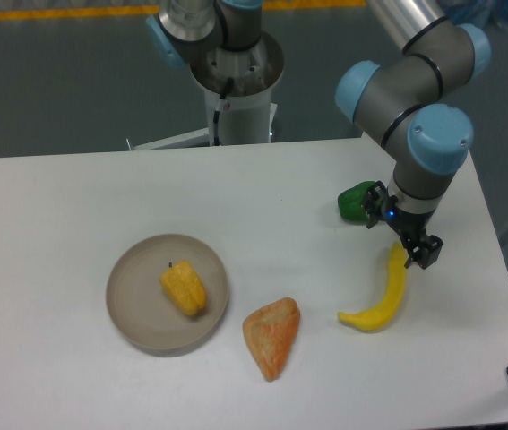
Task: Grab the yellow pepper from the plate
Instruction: 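Move the gripper from beside the green pepper over the plate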
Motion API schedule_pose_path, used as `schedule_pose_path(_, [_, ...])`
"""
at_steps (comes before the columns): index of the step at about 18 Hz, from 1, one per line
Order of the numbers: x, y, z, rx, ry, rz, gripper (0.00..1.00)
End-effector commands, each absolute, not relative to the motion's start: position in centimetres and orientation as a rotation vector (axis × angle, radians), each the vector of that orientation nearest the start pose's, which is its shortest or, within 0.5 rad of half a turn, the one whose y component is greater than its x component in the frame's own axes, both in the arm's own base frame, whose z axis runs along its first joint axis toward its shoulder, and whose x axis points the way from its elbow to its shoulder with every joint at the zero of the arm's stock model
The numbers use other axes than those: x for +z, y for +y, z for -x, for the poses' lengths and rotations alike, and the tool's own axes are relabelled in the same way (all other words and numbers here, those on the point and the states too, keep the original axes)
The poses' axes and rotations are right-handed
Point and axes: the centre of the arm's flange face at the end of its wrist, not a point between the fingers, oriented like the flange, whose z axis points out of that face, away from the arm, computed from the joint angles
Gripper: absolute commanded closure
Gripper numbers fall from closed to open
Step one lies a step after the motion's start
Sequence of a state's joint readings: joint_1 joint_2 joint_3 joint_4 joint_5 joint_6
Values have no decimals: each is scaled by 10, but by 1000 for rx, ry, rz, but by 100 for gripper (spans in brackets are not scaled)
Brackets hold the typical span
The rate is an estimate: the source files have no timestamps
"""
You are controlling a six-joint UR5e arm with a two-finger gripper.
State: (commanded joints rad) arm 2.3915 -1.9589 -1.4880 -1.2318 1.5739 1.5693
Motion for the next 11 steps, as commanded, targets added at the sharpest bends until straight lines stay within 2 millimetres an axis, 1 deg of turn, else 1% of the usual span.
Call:
schedule_pose_path(3, [342, 533, 375, 51, 1145, 2915, 0])
schedule_pose_path(7, [344, 537, 372, 54, 1091, 2928, 0])
schedule_pose_path(9, [343, 541, 365, 54, 1085, 2933, 0])
schedule_pose_path(11, [340, 548, 351, 42, 968, 2976, 0])
